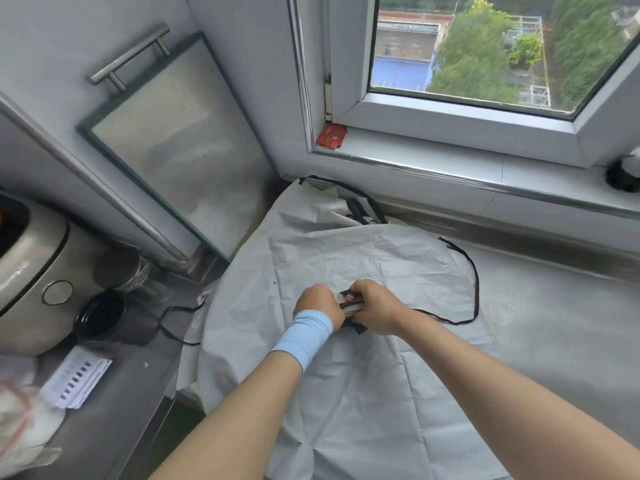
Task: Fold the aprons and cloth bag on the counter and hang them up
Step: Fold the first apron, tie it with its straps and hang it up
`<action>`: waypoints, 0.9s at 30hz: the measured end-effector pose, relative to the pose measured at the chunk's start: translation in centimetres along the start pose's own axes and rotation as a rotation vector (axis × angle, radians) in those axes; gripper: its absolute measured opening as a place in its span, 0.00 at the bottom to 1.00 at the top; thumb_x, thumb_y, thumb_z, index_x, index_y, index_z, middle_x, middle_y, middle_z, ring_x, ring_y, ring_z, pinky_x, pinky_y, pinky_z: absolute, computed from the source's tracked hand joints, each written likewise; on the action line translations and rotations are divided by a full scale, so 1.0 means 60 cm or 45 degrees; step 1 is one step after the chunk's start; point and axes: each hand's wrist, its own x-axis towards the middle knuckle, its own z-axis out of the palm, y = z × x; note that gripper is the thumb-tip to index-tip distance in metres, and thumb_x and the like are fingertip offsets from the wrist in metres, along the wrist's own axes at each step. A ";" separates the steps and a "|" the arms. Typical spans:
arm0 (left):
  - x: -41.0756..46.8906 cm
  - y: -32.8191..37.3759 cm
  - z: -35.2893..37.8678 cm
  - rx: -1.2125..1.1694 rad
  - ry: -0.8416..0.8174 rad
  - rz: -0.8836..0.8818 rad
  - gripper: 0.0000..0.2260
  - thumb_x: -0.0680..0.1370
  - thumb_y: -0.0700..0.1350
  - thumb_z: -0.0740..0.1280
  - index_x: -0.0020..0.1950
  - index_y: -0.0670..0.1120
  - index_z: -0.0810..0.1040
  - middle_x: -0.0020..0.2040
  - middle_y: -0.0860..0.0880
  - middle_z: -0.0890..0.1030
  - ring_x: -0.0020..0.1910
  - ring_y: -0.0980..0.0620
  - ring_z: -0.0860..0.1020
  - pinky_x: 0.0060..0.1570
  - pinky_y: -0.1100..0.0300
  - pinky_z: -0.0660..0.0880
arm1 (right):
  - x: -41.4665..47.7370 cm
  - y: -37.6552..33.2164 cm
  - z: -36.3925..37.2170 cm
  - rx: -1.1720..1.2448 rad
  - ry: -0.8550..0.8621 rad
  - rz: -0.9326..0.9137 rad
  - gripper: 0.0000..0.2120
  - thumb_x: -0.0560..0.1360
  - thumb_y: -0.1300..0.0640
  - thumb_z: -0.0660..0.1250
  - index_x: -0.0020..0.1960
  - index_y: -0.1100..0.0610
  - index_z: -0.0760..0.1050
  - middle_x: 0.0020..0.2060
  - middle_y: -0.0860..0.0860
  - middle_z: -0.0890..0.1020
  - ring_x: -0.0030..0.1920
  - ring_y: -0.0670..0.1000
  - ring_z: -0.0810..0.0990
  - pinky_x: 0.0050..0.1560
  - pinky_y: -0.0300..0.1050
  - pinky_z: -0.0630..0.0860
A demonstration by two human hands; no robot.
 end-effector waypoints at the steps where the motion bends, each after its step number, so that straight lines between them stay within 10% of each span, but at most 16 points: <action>1: -0.002 0.001 -0.003 -0.034 -0.047 -0.042 0.09 0.72 0.44 0.65 0.46 0.42 0.82 0.44 0.43 0.83 0.46 0.42 0.82 0.41 0.58 0.76 | -0.001 0.002 0.001 -0.030 0.022 -0.022 0.10 0.68 0.61 0.71 0.46 0.52 0.73 0.43 0.45 0.76 0.44 0.51 0.80 0.41 0.47 0.81; 5: -0.008 0.008 -0.007 -0.269 -0.289 -0.192 0.15 0.75 0.56 0.64 0.46 0.45 0.79 0.45 0.44 0.82 0.41 0.44 0.79 0.42 0.59 0.73 | 0.001 0.007 0.009 -0.237 0.066 -0.159 0.16 0.69 0.66 0.69 0.55 0.57 0.75 0.52 0.51 0.75 0.50 0.53 0.76 0.44 0.42 0.72; 11: -0.018 0.008 0.001 -0.853 -0.345 -0.217 0.07 0.73 0.42 0.68 0.35 0.48 0.77 0.33 0.50 0.77 0.37 0.50 0.75 0.41 0.61 0.70 | 0.008 0.014 0.018 -0.268 0.157 -0.173 0.15 0.70 0.65 0.69 0.56 0.57 0.75 0.52 0.52 0.76 0.51 0.54 0.77 0.47 0.43 0.73; 18: -0.003 -0.009 0.028 0.096 0.278 0.387 0.01 0.69 0.49 0.69 0.39 0.55 0.81 0.47 0.56 0.74 0.52 0.53 0.69 0.54 0.61 0.60 | 0.011 0.012 0.008 -0.284 0.104 -0.151 0.13 0.70 0.66 0.68 0.54 0.58 0.76 0.50 0.53 0.76 0.49 0.54 0.77 0.48 0.45 0.75; 27: 0.026 -0.032 0.018 -0.298 0.224 0.602 0.11 0.73 0.37 0.65 0.46 0.51 0.81 0.48 0.54 0.77 0.46 0.52 0.77 0.51 0.57 0.75 | 0.027 0.013 -0.018 -0.111 -0.017 -0.001 0.08 0.70 0.60 0.70 0.49 0.52 0.78 0.44 0.49 0.82 0.44 0.51 0.80 0.41 0.42 0.76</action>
